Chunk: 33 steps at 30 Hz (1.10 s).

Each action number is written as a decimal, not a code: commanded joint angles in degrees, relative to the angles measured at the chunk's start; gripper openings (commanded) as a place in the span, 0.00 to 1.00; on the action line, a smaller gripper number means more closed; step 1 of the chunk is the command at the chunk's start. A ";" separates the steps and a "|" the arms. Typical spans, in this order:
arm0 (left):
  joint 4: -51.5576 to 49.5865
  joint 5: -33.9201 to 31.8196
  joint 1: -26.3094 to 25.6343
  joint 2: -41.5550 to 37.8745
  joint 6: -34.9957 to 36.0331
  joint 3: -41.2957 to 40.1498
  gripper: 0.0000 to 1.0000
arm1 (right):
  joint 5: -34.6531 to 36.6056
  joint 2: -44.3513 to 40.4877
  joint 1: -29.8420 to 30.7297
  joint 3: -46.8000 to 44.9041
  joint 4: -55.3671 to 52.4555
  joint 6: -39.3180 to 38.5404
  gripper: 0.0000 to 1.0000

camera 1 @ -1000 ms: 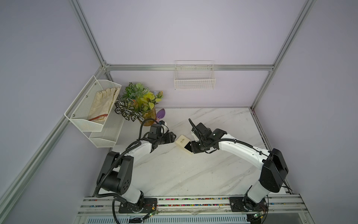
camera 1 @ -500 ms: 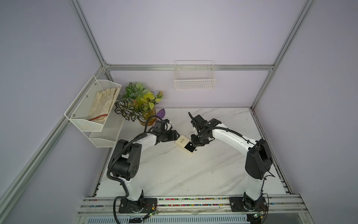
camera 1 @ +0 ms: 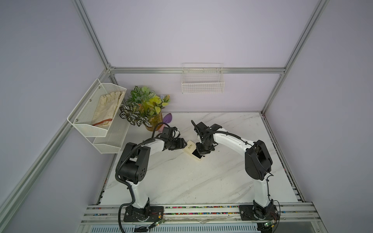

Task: Place the earrings into the drawer-style jewelry box
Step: Insert the earring into the inner lining.

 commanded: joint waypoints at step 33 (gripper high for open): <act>0.39 0.99 -0.60 3.98 1.88 3.74 0.50 | -0.82 7.33 1.17 8.06 -3.65 -2.04 0.00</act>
